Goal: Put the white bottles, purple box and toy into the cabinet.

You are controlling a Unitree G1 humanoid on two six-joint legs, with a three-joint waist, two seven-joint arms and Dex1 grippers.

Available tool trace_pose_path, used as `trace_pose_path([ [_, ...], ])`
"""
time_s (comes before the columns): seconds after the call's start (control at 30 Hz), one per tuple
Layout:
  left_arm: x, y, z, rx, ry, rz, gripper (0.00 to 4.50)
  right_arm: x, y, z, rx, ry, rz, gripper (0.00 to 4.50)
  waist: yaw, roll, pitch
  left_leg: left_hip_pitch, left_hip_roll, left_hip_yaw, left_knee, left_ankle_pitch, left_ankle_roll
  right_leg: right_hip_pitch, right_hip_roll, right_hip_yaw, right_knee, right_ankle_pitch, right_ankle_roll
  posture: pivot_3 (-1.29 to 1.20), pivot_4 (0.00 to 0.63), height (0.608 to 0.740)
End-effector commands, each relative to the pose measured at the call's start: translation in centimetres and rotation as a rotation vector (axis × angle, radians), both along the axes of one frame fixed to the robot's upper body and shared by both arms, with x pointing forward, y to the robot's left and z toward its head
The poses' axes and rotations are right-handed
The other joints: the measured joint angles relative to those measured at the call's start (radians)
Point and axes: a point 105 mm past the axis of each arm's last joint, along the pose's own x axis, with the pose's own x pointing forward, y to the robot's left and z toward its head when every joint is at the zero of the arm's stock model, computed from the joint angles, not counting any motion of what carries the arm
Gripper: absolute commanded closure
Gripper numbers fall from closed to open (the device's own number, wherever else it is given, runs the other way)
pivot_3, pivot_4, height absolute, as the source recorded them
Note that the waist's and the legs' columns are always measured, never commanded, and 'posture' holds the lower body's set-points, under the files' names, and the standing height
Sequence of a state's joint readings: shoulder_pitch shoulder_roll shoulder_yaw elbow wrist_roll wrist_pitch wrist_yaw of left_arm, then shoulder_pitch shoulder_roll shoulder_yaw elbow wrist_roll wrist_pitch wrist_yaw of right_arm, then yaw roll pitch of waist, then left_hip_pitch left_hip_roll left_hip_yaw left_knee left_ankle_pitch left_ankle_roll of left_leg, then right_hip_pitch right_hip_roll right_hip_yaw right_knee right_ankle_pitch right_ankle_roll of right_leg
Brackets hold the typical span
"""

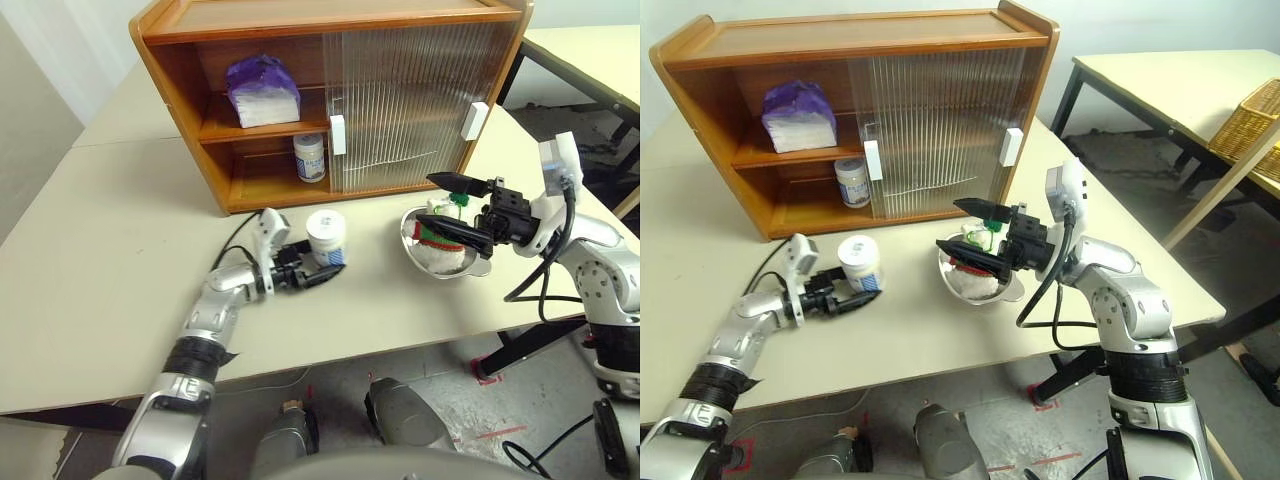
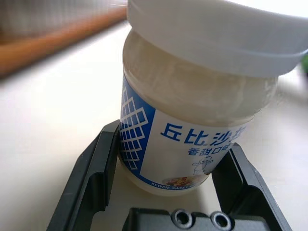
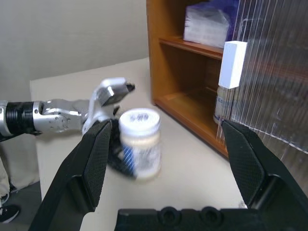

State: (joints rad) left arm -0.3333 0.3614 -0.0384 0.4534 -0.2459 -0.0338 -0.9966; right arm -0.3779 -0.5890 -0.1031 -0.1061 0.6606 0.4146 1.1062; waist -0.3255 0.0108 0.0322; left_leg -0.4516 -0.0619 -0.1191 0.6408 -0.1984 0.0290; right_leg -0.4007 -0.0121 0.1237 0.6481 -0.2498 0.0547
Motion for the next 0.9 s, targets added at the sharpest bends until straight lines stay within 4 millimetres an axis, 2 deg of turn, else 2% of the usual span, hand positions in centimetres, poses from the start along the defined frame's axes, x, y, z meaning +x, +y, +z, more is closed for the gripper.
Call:
trace_pose_path([
  [0.03, 2.2, 1.9, 1.9, -0.034, -0.083, 0.163, 1.36, 0.1, 0.6, 0.1, 0.001, 0.003, 0.026, 0.00, 0.003, 0.000, 0.000, 0.000, 0.000, 0.000, 0.000, 0.000, 0.000, 0.000, 0.000, 0.000, 0.000, 0.000, 0.000, -0.36, 0.059, 0.740],
  [0.1, 3.6, 3.2, 3.2, -0.088, -0.113, 0.276, 1.36, 0.0, 0.7, -0.2, -0.013, 0.003, 0.032, 0.00, 0.012, -0.001, 0.001, -0.001, -0.001, 0.000, 0.000, 0.001, 0.001, 0.000, 0.000, 0.000, 0.000, 0.001, -0.001, -0.35, 0.058, 0.740],
  [0.17, 4.4, 3.9, 3.6, -0.069, -0.126, 0.324, 1.36, 0.0, 0.8, -0.3, -0.015, 0.004, 0.035, 0.00, 0.020, -0.002, 0.001, -0.002, -0.001, 0.000, 0.000, 0.002, 0.004, 0.000, 0.000, 0.000, 0.000, 0.003, -0.005, -0.35, 0.056, 0.740],
  [0.37, 6.2, 4.2, 4.0, -0.036, -0.136, 0.399, 1.36, 0.0, 0.7, -0.4, -0.024, -0.004, 0.039, 0.00, 0.030, -0.002, 0.001, -0.002, -0.001, 0.000, 0.000, 0.004, 0.009, 0.001, 0.000, 0.000, -0.001, 0.004, -0.006, -0.35, 0.050, 0.740],
  [0.63, 9.4, 5.8, 5.1, 0.018, -0.168, 0.623, 1.36, 0.0, 0.5, -0.1, -0.033, -0.016, 0.037, 0.00, 0.033, -0.003, 0.002, -0.002, -0.002, 0.000, 0.000, 0.010, 0.018, 0.001, 0.000, 0.001, -0.002, 0.005, -0.004, -0.37, 0.043, 0.740],
  [0.9, 10.9, 4.9, 4.6, 0.071, -0.139, 0.653, 1.36, -0.1, 0.4, -0.2, -0.038, -0.018, 0.042, 0.00, 0.031, -0.003, 0.002, -0.002, -0.003, -0.001, 0.000, 0.010, 0.020, 0.006, 0.001, 0.001, -0.010, 0.007, 0.003, -0.37, 0.044, 0.740],
])
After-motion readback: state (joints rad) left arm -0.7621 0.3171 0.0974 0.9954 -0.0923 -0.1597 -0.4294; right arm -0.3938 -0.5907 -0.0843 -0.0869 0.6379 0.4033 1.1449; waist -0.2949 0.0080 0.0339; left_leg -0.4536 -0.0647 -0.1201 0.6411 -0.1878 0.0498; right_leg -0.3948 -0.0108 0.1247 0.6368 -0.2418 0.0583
